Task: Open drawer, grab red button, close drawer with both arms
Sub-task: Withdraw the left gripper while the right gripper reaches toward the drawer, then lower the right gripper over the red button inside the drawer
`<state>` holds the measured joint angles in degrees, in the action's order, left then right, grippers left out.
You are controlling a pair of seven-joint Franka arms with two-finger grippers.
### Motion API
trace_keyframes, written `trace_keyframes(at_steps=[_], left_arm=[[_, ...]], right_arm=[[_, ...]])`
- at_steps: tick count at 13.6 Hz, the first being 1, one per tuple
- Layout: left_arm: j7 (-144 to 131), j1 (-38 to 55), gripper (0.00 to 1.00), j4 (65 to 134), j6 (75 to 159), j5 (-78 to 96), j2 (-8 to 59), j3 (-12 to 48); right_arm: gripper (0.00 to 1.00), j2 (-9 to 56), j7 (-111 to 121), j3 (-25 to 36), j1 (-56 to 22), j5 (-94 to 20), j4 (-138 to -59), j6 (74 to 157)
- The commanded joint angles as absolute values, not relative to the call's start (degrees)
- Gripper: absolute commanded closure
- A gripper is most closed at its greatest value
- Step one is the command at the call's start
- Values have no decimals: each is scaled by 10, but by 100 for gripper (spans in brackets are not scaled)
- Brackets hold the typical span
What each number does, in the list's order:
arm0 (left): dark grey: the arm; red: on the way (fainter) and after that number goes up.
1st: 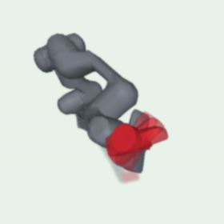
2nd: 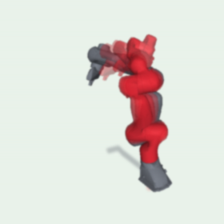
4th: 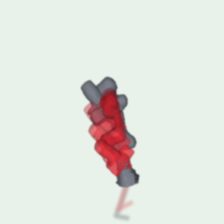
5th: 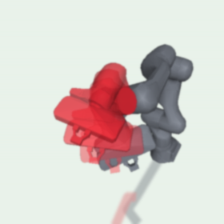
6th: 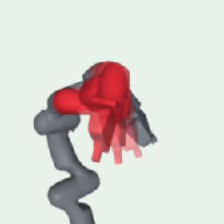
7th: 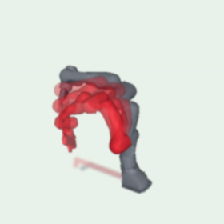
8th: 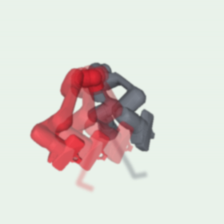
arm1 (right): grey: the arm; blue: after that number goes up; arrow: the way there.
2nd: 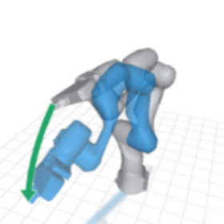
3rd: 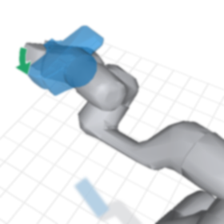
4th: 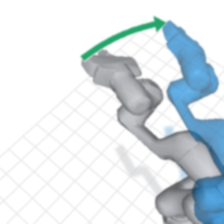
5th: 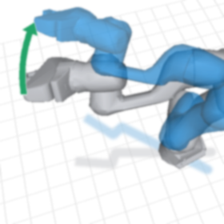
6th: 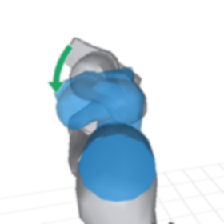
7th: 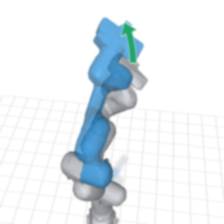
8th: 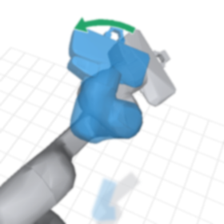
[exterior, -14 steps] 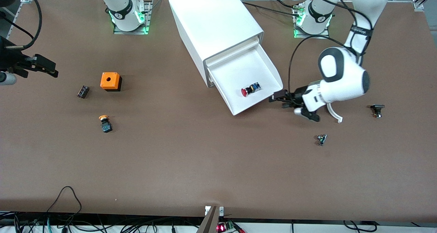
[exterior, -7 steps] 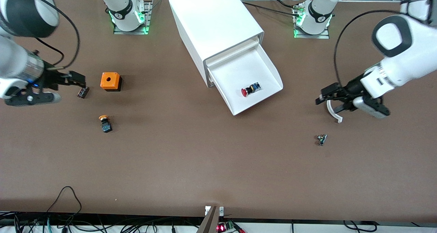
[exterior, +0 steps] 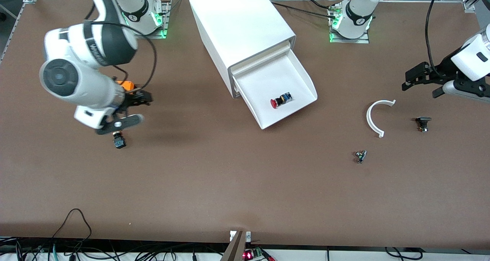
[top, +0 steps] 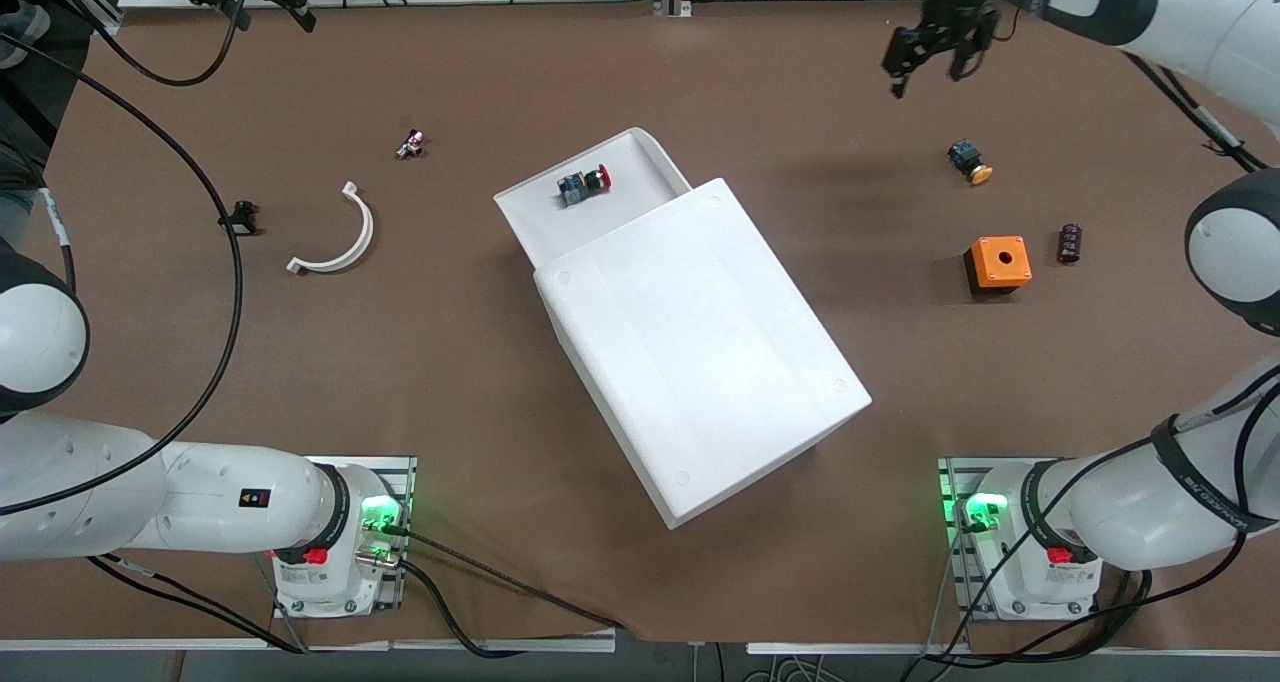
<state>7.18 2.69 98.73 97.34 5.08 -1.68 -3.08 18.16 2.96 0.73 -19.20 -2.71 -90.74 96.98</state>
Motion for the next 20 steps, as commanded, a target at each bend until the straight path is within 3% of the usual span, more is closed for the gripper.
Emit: trace_keyframes(at_steps=[1, 4, 7, 11, 15, 20], left_arm=[[7, 31, 0, 981, 948, -10, -21, -15], [-5, 30, 0, 982, 949, -22, -22, -11], [3, 27, 0, 982, 950, -13, -22, -18], [3, 26, 0, 981, 950, -15, -19, -15], [4, 22, 0, 980, 950, -15, -19, -11], [3, 20, 0, 970, 949, -13, -10, -11]], right_arm=[[0, 214, 48, -49, -189, -58, -847, 966], [0, 278, 94, -123, -194, -55, -756, 979], [0, 312, 179, -164, -218, -52, -737, 1048], [0, 329, 382, -165, -294, -27, -727, 1121], [0, 366, 436, -165, -362, 11, -679, 1116], [0, 452, 467, -162, -387, 22, -586, 1126]])
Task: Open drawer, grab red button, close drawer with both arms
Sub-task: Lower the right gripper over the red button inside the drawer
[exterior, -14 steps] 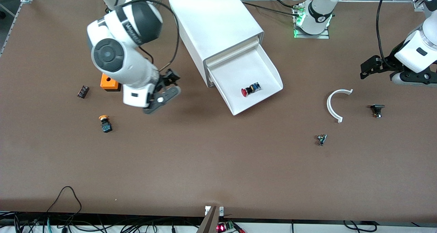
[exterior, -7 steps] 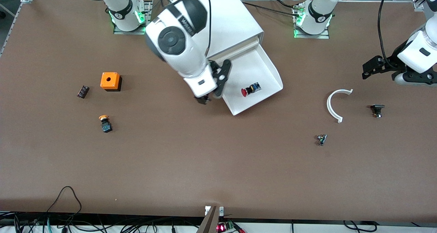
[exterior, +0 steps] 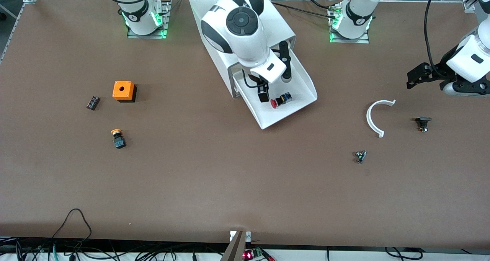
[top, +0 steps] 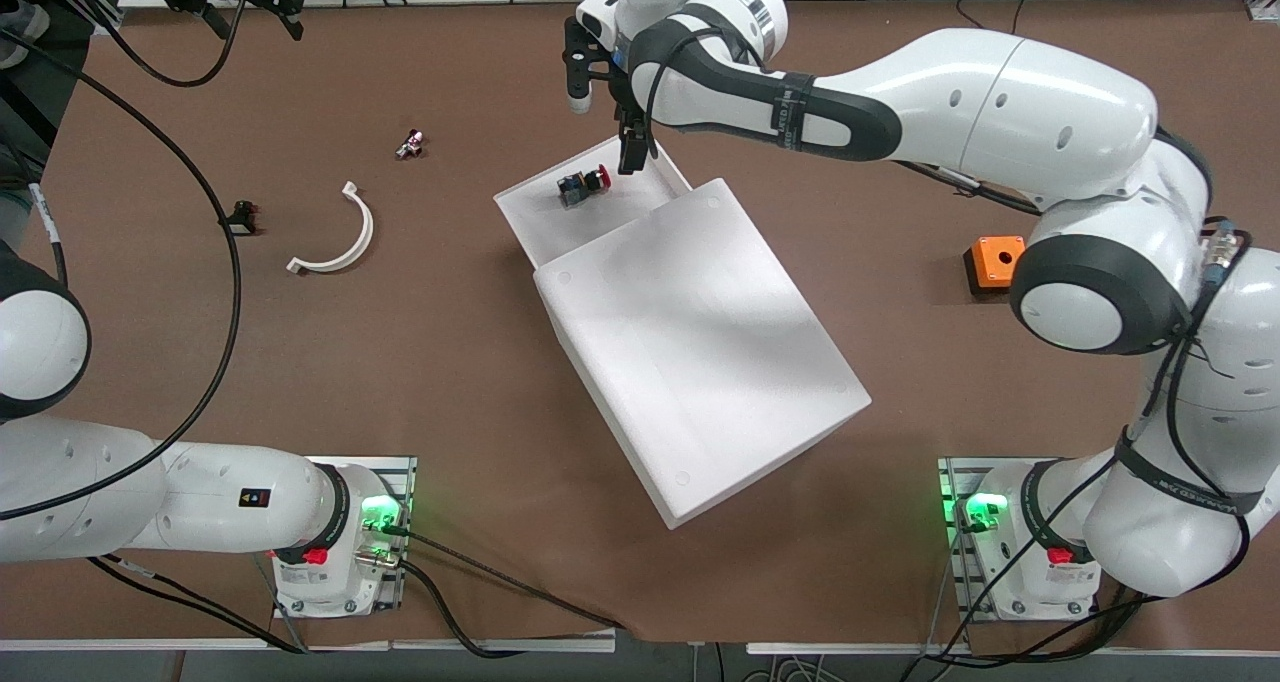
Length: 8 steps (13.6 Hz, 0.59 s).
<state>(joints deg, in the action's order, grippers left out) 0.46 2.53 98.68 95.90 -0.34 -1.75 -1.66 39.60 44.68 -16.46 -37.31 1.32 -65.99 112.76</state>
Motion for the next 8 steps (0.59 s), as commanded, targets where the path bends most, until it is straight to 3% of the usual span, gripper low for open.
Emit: trace_keyframes(at_steps=[1, 8], left_arm=[[3, 20, 0, 967, 948, -13, -7, -11], [3, 17, 0, 964, 947, -13, -7, -11]], right_arm=[[0, 467, 467, -156, -396, 23, -575, 1130], [0, 504, 467, -101, -446, 31, -570, 1183]])
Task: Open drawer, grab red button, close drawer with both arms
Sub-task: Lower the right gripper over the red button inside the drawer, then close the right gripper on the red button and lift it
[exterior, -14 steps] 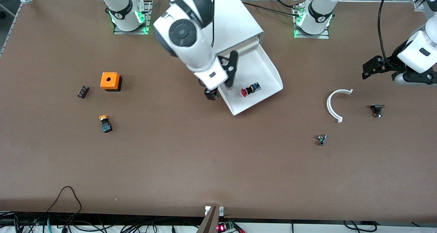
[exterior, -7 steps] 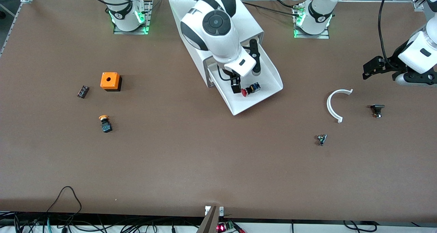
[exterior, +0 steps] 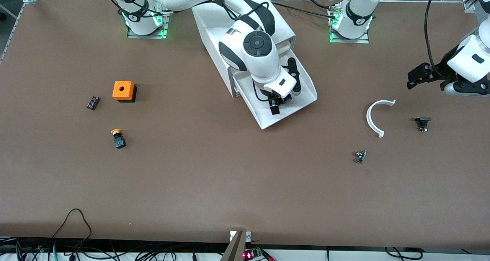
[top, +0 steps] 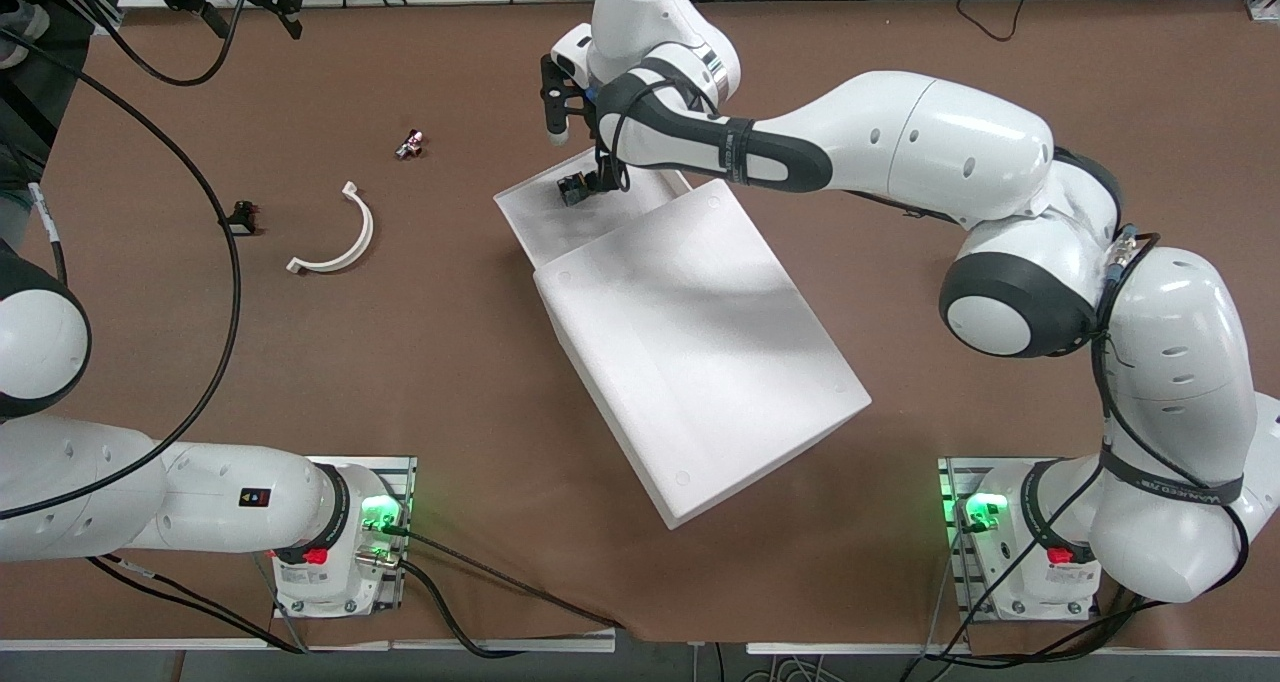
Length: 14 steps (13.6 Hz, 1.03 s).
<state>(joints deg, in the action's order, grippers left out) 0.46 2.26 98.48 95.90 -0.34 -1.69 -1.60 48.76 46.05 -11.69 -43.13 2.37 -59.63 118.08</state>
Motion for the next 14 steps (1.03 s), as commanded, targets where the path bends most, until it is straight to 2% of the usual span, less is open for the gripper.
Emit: trace_keyframes(at_steps=[1, 6, 14], left_arm=[[2, 11, 0, 957, 947, -13, -3, -11], [3, 9, 0, 946, 939, -13, 4, -11], [3, 9, 0, 943, 939, -13, 8, -9]], right_arm=[[0, 506, 468, -94, -457, 31, -570, 1195], [1, 519, 468, -62, -497, 31, -570, 1200], [44, 519, 466, -55, -499, 30, -573, 1190]])
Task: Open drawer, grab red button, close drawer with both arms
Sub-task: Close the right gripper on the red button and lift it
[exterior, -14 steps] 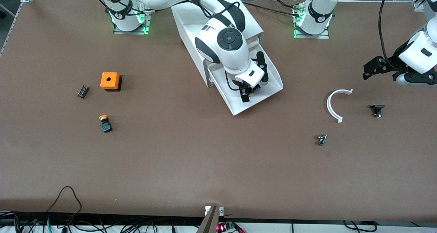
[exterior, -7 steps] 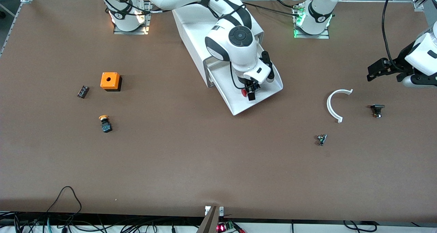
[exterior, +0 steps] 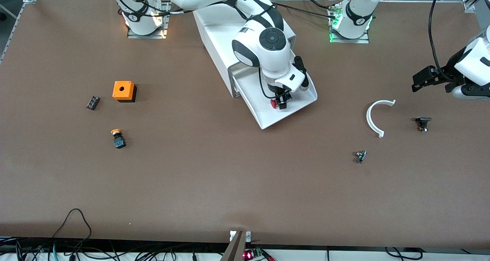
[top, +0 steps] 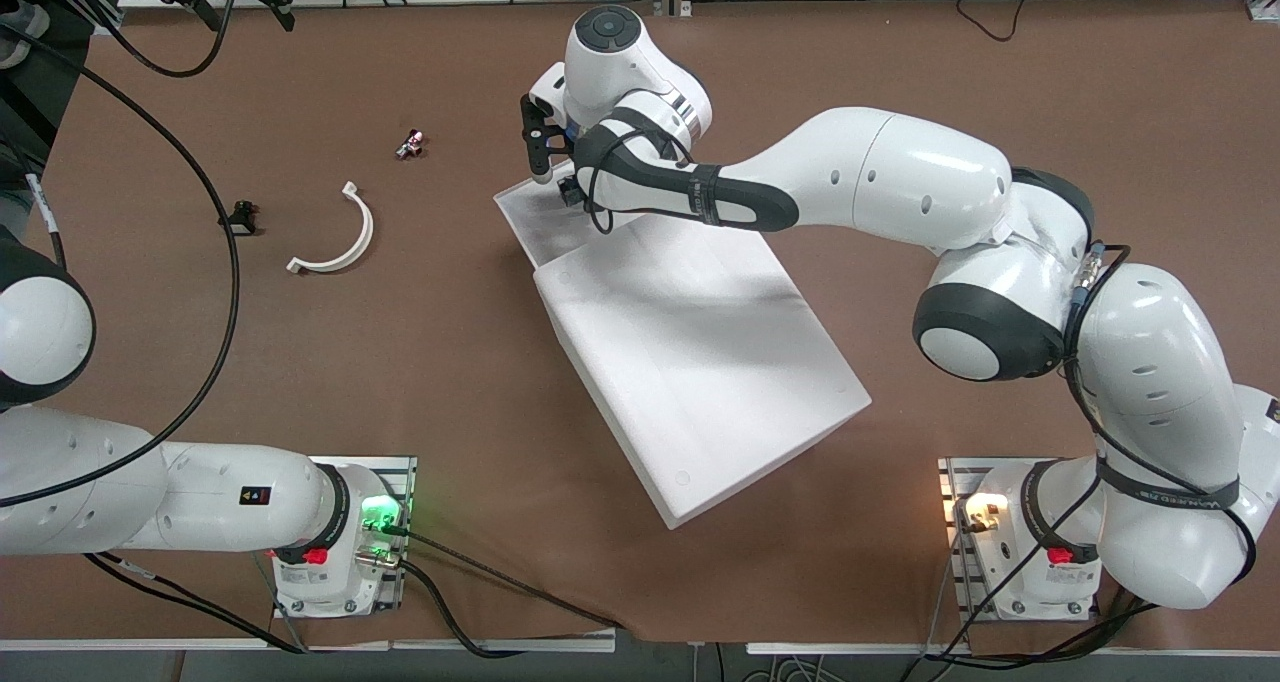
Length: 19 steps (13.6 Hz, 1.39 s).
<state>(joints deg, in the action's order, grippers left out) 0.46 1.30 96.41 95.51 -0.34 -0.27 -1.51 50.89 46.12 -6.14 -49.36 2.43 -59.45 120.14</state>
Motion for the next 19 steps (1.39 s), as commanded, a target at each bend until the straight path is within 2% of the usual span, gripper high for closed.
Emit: trace_keyframes(at_steps=[1, 6, 10, 14, 16, 19], left_arm=[[3, 9, 0, 942, 939, -13, 9, -9], [2, 9, 0, 930, 938, -14, 16, -8], [1, 9, 0, 925, 938, -16, 18, -1], [1, 9, 0, 924, 939, -18, 20, -1], [1, 9, 0, 922, 942, -20, 24, -1], [-4, 9, 0, 922, 946, -19, 36, 3]], right_arm=[[50, 519, 466, -55, -500, 30, -573, 1192], [75, 519, 469, -51, -502, 32, -575, 1200], [78, 510, 465, -48, -507, 29, -574, 1196], [78, 455, 432, -48, -481, 4, -585, 1192], [78, 419, 395, -29, -469, -1, -607, 1192], [78, 353, 350, 20, -454, -32, -696, 1198]])
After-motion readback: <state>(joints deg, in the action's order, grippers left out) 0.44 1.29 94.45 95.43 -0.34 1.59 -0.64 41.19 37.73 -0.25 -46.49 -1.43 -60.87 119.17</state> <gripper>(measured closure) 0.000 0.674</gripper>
